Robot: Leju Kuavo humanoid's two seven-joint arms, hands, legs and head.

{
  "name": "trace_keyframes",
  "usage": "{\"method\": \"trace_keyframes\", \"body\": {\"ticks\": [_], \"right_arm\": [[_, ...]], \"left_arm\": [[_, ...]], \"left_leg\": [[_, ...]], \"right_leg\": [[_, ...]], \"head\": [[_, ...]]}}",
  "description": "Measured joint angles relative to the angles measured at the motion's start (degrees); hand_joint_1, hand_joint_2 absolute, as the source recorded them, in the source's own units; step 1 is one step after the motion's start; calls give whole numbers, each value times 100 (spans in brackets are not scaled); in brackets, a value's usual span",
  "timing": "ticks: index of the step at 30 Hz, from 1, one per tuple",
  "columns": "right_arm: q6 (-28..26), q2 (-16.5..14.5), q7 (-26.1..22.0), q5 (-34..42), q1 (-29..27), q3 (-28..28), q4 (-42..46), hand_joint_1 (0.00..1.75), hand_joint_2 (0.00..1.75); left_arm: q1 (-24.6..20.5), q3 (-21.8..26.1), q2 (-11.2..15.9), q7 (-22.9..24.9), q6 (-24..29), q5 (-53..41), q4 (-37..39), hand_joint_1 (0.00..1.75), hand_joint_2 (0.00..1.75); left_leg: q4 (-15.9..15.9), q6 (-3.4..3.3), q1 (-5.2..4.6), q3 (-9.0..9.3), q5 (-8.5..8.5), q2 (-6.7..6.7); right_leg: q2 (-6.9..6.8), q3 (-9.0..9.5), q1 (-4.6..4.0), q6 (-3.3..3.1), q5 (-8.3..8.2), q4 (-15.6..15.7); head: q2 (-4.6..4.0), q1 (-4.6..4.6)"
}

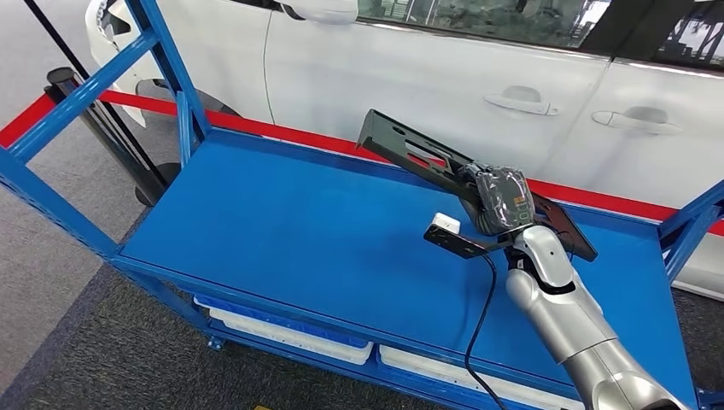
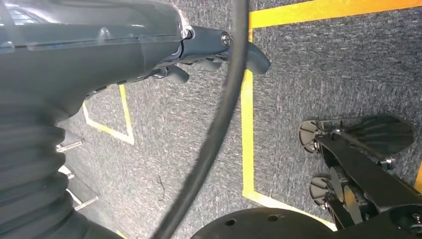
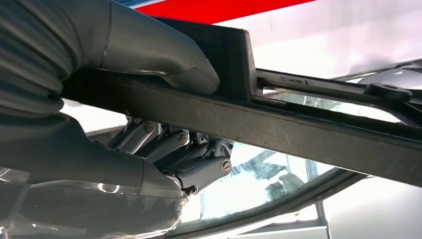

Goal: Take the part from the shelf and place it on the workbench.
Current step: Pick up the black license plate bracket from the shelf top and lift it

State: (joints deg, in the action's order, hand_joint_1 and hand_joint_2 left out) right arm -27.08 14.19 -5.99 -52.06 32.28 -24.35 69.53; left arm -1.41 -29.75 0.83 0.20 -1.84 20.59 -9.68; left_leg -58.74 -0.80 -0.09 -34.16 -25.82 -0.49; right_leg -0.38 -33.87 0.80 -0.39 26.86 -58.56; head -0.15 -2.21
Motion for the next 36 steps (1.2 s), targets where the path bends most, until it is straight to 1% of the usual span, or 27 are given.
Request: {"method": "trace_keyframes", "body": {"ticks": [7,18,19,21,22,23,24,25,26,27,28,29,30,31,32,33,35,36], "right_arm": [[0,0,0,-2,0,15,0,175,175],[-46,-7,-4,77,-23,69,100,175,175],[-49,-10,-6,81,-25,76,116,175,175],[-50,-15,-14,92,-38,94,158,175,175],[-52,-18,-22,100,-41,104,180,175,175],[-57,-19,-31,107,-42,114,199,175,175],[-62,-19,-39,114,-45,124,210,175,175],[-68,-20,-44,118,-60,131,219,175,175],[-73,-20,-45,125,-89,137,227,175,175],[-74,-20,-46,133,-126,143,232,175,175],[-75,-20,-46,144,-158,147,239,175,175],[-76,-20,-46,154,-180,152,250,175,175],[-77,-20,-49,163,-190,161,265,175,175],[-78,-21,-52,170,-193,170,280,175,175],[-79,-21,-57,175,-195,181,302,175,175],[-82,-21,-62,179,-202,192,322,175,175],[-86,-20,-67,181,-222,203,354,175,175],[-87,-21,-69,181,-228,205,366,175,175]], "left_arm": [[0,0,0,8,3,-8,0,0,175],[-3,-13,0,26,11,-57,0,0,175],[-4,-13,3,26,11,-57,0,0,175],[-5,-14,7,29,11,-56,0,0,175],[-9,-15,9,32,11,-55,0,0,175],[-13,-16,8,37,11,-55,0,0,175],[-18,-17,7,43,11,-55,0,0,175],[-21,-19,7,50,11,-54,0,0,175],[-23,-20,7,57,10,-54,0,0,175],[-23,-21,7,62,10,-52,0,0,175],[-23,-21,6,67,9,-49,0,0,175],[-20,-22,5,73,9,-45,0,0,175],[-18,-22,6,80,9,-41,0,0,175],[-18,-23,15,86,10,-38,0,0,175],[-17,-24,24,91,10,-37,0,0,175],[-17,-24,32,95,10,-37,0,0,175],[-14,-25,37,99,9,-36,0,0,175],[-11,-25,35,100,8,-35,0,0,175]], "left_leg": [[-4,-6,-3,-1,2,0],[-3,-6,4,0,4,1],[-7,-24,-6,2,4,0],[122,-98,9,73,80,10],[217,-142,20,122,135,17],[315,-168,44,167,195,25],[358,-174,53,185,223,28],[367,-181,57,182,235,28],[354,-179,61,169,237,25],[331,-172,67,151,233,20],[293,-155,80,127,222,14],[236,-123,100,94,201,9],[153,-74,122,50,169,6],[59,-17,125,-6,133,0],[-25,35,123,-61,106,-8],[-85,81,116,-105,94,-18],[-100,146,119,-143,123,-38],[-110,174,131,-156,114,-38]], "right_leg": [[-1,-2,3,40,-6,5],[0,-9,-7,42,-6,-6],[-3,0,6,63,-18,15],[-1,43,9,120,-29,72],[3,38,10,144,28,34],[13,-18,2,149,151,-121],[20,-133,10,149,322,-394],[27,-288,20,160,505,-742],[30,-435,40,178,629,-1062],[31,-523,65,202,660,-1249],[30,-521,98,231,586,-1240],[28,-419,137,266,424,-1026],[32,-263,174,307,273,-693],[53,-137,190,329,155,-417],[76,-67,195,314,97,-247],[99,-63,187,278,95,-196],[111,-124,160,156,66,-251],[100,-144,156,108,41,-249]], "head": [[0,0],[0,0],[0,-1],[0,0],[0,0],[0,1],[0,1],[0,0],[0,0],[0,-1],[0,0],[0,0],[0,0],[0,1],[0,0],[0,-1],[0,-1],[0,-1]]}}
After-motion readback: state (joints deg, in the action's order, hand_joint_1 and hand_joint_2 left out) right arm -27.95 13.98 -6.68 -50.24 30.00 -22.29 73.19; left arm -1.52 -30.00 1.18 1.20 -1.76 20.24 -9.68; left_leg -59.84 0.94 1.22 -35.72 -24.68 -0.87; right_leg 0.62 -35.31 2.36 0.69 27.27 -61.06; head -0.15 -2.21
